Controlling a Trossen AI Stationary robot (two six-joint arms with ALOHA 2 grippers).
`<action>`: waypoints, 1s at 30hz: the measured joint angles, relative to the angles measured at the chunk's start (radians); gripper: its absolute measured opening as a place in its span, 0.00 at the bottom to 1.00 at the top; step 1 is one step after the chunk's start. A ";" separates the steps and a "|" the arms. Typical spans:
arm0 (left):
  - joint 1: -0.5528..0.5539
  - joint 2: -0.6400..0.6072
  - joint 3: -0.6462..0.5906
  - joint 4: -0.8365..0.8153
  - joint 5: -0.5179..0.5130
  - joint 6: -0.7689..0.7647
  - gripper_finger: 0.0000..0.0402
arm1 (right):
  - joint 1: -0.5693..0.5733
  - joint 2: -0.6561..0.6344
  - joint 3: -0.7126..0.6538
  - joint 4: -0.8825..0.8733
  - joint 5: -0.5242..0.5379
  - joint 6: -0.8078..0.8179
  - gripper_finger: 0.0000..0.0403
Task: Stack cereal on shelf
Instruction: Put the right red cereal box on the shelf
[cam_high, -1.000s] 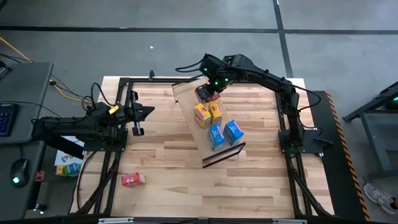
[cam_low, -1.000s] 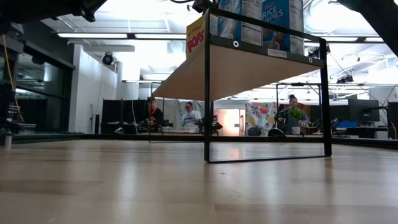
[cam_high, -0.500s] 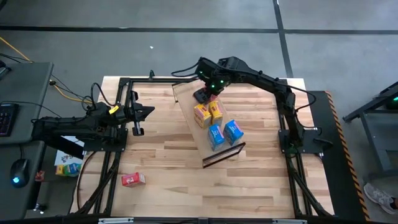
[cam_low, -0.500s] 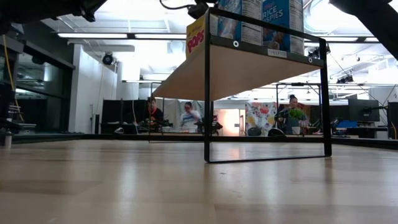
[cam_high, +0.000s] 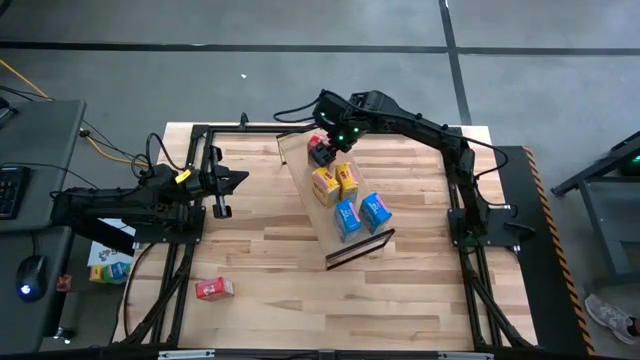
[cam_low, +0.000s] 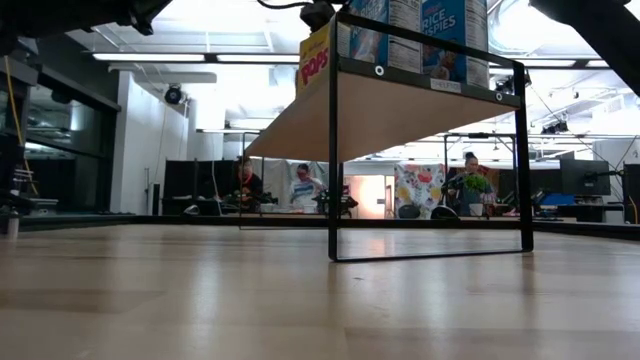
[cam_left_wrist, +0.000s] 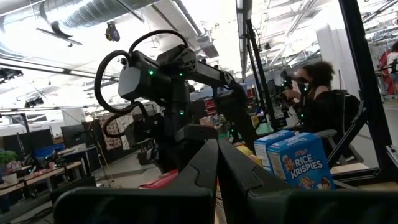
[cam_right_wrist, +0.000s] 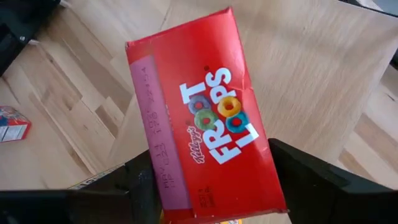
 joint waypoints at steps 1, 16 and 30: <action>0.000 0.000 0.000 0.000 0.000 0.000 0.00 | 0.000 0.000 0.000 0.001 -0.002 -0.003 0.63; 0.000 0.000 0.000 -0.001 0.000 0.018 0.00 | 0.000 -0.098 0.000 -0.008 -0.034 -0.001 0.63; 0.000 0.000 0.000 -0.004 -0.004 0.018 0.00 | 0.006 -0.135 0.002 0.023 0.037 -0.127 0.63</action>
